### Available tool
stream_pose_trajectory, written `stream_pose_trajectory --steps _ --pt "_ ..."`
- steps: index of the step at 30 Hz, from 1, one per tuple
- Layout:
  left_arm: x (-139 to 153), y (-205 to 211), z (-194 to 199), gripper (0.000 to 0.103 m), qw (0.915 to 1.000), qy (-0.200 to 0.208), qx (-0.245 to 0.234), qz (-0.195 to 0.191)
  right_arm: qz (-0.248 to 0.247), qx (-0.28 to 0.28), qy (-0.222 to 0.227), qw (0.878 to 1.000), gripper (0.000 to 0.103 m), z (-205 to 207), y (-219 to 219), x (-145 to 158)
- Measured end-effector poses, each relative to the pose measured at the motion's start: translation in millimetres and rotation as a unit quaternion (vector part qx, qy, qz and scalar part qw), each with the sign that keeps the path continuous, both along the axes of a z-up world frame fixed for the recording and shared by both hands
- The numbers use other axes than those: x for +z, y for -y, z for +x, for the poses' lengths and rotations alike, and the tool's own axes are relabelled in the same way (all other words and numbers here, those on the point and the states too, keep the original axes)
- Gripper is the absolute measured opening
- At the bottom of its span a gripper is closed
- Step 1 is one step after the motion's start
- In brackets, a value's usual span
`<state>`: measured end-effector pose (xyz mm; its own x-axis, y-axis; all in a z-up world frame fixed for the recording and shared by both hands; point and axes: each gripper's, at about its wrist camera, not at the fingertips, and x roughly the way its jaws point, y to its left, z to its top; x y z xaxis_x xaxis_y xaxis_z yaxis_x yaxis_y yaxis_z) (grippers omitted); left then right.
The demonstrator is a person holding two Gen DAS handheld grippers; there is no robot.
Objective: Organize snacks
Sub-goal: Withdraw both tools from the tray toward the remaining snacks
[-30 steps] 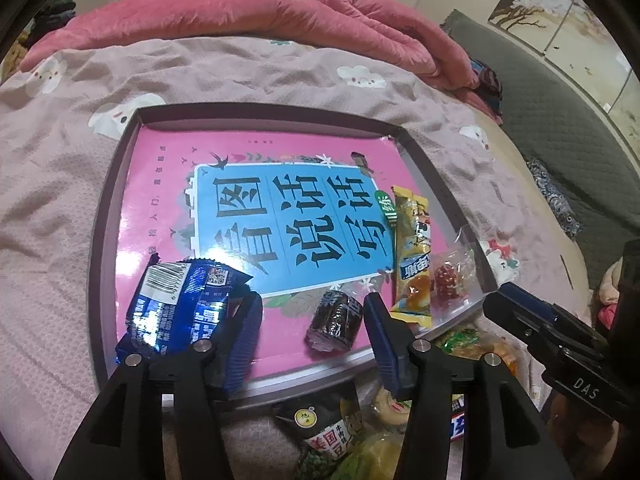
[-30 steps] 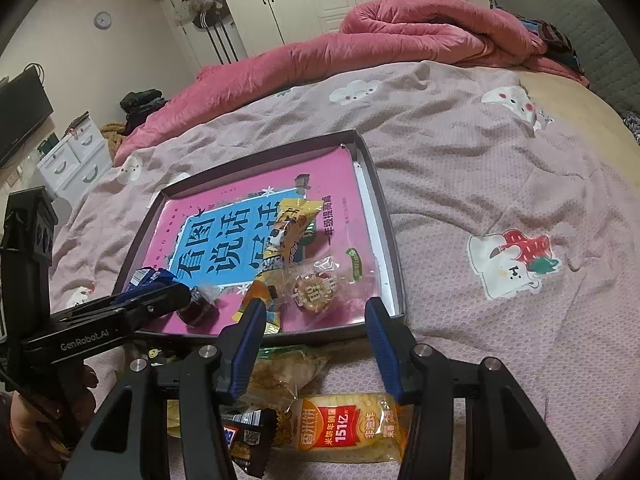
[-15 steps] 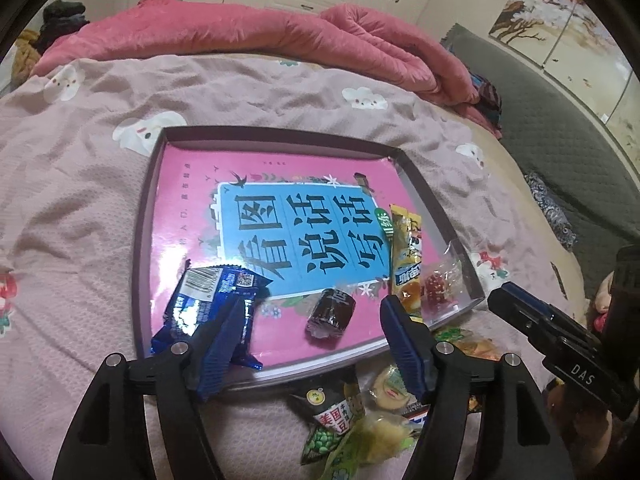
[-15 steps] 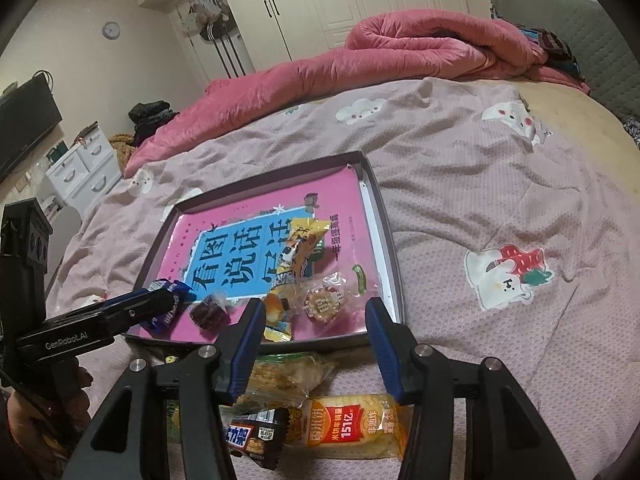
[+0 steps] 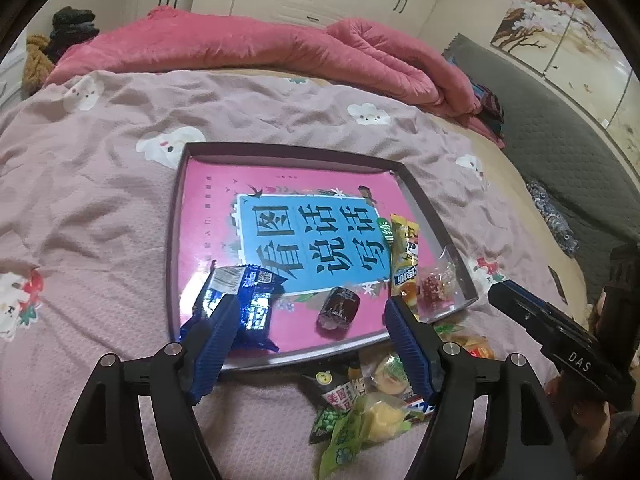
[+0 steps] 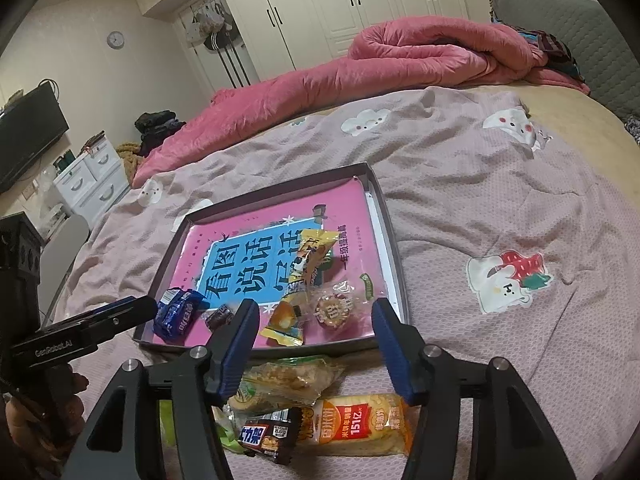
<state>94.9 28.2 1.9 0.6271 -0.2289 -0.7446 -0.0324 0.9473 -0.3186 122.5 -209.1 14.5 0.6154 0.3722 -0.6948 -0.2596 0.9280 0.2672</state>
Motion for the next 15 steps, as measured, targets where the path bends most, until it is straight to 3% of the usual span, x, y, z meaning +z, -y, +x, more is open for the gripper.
stream_pose_trajectory --steps 15 --pt "15.8 -7.1 -23.4 0.077 0.9996 0.012 0.026 0.009 0.011 0.003 0.018 1.000 0.061 -12.0 6.9 15.3"
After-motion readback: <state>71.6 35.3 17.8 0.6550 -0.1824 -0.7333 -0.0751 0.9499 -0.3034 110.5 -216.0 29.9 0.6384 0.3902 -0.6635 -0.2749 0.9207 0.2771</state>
